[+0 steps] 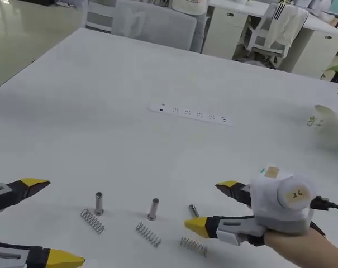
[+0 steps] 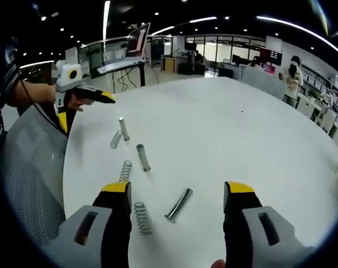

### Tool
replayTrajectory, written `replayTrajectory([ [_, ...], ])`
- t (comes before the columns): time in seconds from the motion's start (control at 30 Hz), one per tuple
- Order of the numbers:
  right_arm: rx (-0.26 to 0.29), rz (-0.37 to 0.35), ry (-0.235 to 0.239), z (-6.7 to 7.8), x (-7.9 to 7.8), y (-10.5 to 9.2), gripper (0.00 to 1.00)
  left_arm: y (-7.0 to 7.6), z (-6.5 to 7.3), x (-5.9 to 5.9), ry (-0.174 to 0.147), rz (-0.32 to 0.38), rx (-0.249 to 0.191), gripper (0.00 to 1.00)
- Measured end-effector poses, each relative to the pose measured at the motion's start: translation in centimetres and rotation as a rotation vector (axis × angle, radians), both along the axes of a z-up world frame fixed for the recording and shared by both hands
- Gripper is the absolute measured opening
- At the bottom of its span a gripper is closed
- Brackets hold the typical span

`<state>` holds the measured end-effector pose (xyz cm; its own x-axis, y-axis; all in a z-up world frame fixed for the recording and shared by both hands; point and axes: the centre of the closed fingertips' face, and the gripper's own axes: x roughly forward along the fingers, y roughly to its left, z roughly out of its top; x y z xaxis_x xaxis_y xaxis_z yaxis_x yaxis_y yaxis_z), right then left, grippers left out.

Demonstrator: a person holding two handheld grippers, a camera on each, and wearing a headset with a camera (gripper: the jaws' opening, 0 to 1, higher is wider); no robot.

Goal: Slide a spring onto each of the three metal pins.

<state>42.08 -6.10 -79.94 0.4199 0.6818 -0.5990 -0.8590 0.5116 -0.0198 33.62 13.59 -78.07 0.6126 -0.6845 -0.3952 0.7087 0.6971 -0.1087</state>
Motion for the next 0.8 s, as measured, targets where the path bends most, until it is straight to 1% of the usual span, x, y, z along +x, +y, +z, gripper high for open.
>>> replayTrajectory([
  [0.03,-0.005,-0.001,0.015,-0.2,0.1,0.0,0.64,0.1,0.0,0.0,0.0,0.001,0.001,0.98],
  [0.1,-0.011,-0.005,0.03,-0.5,0.2,0.2,0.59,0.2,0.0,0.0,-0.001,0.004,0.0,0.98],
  [0.3,-0.029,-0.007,0.073,-1.3,0.3,0.5,0.51,0.3,0.1,0.3,-0.007,0.012,-0.004,0.98],
  [0.43,-0.041,-0.009,0.093,-1.8,0.5,0.7,0.47,0.2,0.1,0.3,-0.007,0.01,-0.004,0.98],
  [0.53,-0.049,-0.025,0.131,-2.3,0.6,0.6,0.42,0.2,0.1,0.3,-0.009,0.011,-0.002,0.98],
  [0.7,-0.067,-0.042,0.162,-3.2,0.8,0.4,0.38,0.1,0.1,0.3,-0.006,0.004,-0.002,0.98],
  [0.77,-0.069,-0.049,0.18,-3.5,0.8,0.3,0.35,0.1,0.1,0.3,-0.008,0.004,0.0,0.98],
  [0.8,-0.073,-0.053,0.181,-3.6,0.9,0.3,0.34,0.2,0.1,0.4,-0.008,0.005,-0.002,0.98],
])
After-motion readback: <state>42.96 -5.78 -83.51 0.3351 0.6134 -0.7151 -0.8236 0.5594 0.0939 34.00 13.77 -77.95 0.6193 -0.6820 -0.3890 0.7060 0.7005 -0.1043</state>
